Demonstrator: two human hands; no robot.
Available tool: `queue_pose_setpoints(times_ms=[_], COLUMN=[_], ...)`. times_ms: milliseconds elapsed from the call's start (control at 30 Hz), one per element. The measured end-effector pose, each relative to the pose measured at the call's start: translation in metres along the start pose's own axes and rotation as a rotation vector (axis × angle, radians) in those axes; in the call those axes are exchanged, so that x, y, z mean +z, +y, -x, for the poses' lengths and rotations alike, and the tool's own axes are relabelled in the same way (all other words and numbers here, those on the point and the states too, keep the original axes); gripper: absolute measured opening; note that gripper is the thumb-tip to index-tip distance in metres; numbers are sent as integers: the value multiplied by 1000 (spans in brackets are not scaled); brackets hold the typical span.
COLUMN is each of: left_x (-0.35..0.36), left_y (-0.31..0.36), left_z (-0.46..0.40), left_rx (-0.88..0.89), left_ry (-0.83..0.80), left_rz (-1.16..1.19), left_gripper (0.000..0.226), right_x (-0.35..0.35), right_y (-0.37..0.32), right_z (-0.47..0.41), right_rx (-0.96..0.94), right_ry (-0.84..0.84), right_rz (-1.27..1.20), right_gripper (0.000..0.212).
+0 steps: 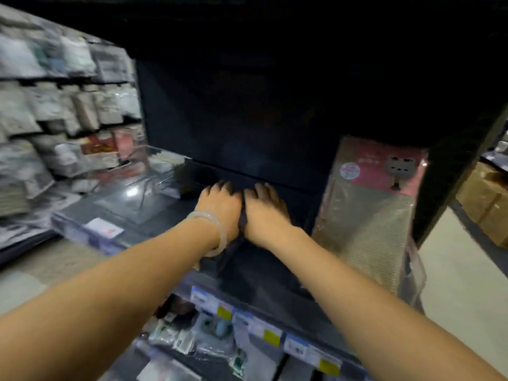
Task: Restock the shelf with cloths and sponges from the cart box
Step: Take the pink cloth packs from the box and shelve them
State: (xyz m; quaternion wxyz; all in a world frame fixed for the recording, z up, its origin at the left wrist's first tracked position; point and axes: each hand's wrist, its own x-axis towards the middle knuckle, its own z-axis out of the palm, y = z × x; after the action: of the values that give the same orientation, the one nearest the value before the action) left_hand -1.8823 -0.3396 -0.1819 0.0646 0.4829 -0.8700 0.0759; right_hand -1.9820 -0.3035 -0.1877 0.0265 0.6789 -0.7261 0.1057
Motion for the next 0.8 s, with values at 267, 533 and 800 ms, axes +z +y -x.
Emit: queue_pose_setpoints(times_ms=[267, 533, 800], left_x=[7, 28, 68], left_y=[-155, -321, -437], left_z=[66, 130, 173], left_rx=[-330, -575, -678], left_ry=[-115, -214, -359], left_rz=[-87, -113, -84], left_gripper=[65, 58, 48], right_x=[39, 93, 156], right_y=[-154, -330, -440], right_z=[-48, -90, -130], right_rx=[-278, -450, -468], right_ry=[-85, -205, -349], right_rz=[0, -17, -11], right_gripper=[66, 59, 57])
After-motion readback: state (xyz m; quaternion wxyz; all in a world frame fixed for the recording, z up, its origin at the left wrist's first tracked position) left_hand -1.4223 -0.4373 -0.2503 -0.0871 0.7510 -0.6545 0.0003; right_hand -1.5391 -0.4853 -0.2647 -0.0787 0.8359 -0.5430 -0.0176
